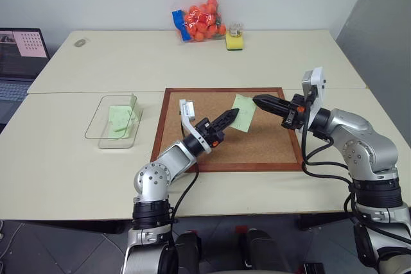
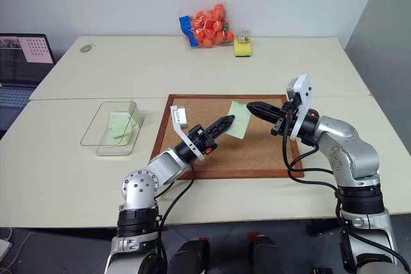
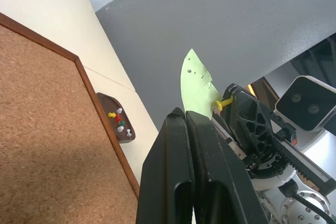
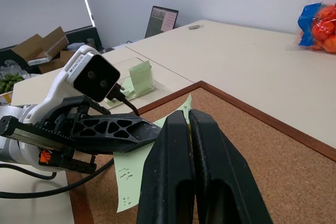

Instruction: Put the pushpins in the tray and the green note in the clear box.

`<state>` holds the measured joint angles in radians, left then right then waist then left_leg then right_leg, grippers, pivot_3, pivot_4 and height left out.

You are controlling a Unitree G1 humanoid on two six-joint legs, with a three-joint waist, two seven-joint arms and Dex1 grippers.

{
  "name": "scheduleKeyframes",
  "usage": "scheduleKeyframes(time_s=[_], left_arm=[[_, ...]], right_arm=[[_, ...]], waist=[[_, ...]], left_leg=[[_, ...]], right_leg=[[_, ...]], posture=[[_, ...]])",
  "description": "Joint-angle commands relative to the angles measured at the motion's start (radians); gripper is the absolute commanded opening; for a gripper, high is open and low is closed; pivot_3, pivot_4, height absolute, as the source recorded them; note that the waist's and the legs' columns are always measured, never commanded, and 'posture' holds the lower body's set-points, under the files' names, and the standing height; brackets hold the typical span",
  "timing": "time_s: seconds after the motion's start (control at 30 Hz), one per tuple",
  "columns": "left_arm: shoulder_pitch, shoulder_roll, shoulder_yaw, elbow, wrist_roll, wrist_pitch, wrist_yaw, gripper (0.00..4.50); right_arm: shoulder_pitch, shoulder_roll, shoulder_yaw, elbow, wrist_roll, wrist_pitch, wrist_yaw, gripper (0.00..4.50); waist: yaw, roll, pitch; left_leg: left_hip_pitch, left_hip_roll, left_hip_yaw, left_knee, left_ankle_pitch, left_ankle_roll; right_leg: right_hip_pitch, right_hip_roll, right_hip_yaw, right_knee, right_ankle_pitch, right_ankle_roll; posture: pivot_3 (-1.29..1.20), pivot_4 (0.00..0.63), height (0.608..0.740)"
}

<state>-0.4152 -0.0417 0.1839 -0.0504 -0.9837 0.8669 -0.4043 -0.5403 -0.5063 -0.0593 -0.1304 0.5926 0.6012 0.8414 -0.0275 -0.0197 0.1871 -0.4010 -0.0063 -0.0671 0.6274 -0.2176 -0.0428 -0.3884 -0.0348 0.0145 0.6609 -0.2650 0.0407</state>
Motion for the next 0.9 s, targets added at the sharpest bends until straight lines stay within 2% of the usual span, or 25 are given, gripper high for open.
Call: scheduleKeyframes(time_s=[0.03, 0.27, 0.67, 0.9], left_arm=[[-0.012, 0.001, -0.005, -0.019, -0.02, 0.008, 0.015, 0.05], [-0.029, -0.005, -0.006, -0.005, -0.024, 0.028, 0.048, 0.05], [-0.017, 0.062, -0.063, -0.094, -0.069, 0.09, -0.068, 0.05], [-0.054, 0.101, -0.074, -0.039, -0.035, 0.08, -0.085, 0.05]], right_arm=[[-0.016, -0.026, 0.024, -0.056, -0.063, -0.088, 0.016, 0.0], [-0.001, -0.034, 0.127, -0.12, -0.178, -0.201, 0.034, 0.0], [-0.023, -0.012, 0.077, -0.03, -0.182, -0.22, 0.001, 0.0], [-0.045, -0.006, 0.069, -0.035, -0.153, -0.184, -0.008, 0.0]], waist=[[0.0, 0.0, 0.0], [-0.001, 0.0, 0.0], [0.0, 0.0, 0.0], [0.0, 0.0, 0.0]], left_leg=[[0.0, 0.0, 0.0, 0.0, 0.0, 0.0], [0.0, 0.0, 0.0, 0.0, 0.0, 0.0], [0.0, 0.0, 0.0, 0.0, 0.0, 0.0], [0.0, 0.0, -0.001, 0.0, 0.0, 0.0]], right_leg=[[0.0, 0.0, 0.0, 0.0, 0.0, 0.0], [0.0, 0.0, 0.0, 0.0, 0.0, 0.0], [0.0, 0.0, 0.0, -0.001, 0.0, 0.0], [0.0, 0.0, 0.0, -0.001, 0.0, 0.0]], posture=[[0.0, 0.15, 0.74], [0.0, 0.15, 0.74], [0.0, 0.15, 0.74], [0.0, 0.15, 0.74]])
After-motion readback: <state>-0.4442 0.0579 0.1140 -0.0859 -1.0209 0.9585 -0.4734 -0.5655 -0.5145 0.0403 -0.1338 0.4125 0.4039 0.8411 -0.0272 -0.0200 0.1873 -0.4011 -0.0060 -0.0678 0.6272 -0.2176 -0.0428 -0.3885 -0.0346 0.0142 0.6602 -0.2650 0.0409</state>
